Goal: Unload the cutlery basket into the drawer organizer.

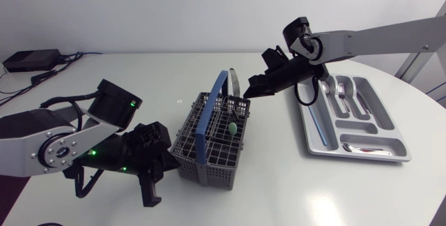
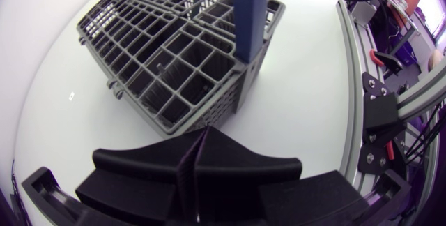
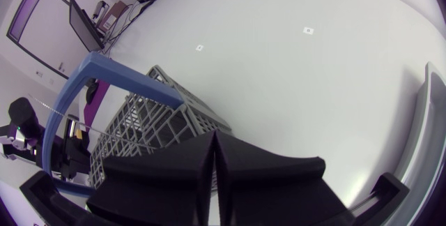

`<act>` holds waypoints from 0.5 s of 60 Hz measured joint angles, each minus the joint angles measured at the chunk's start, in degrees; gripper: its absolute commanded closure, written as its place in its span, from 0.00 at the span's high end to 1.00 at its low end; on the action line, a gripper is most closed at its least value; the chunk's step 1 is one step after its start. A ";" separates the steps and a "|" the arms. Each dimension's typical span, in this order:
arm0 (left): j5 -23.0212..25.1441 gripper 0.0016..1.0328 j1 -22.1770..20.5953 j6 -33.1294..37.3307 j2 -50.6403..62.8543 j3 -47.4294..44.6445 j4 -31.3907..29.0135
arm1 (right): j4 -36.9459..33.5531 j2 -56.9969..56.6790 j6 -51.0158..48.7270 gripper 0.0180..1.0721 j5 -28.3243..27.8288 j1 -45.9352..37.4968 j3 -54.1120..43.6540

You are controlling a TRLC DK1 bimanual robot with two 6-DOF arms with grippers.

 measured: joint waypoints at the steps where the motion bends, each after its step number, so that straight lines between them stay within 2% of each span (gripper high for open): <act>1: -0.07 0.18 0.46 0.11 0.28 0.15 0.04 | 0.02 -0.24 -0.11 0.06 0.02 -0.11 -0.37; 17: -0.87 0.18 6.56 0.42 5.77 3.98 1.29 | 0.24 -5.79 -0.87 0.06 0.66 -1.11 -7.34; 30: -2.19 0.18 10.40 0.63 13.77 11.21 3.54 | -0.33 -8.55 -0.87 0.06 0.98 -1.14 -12.48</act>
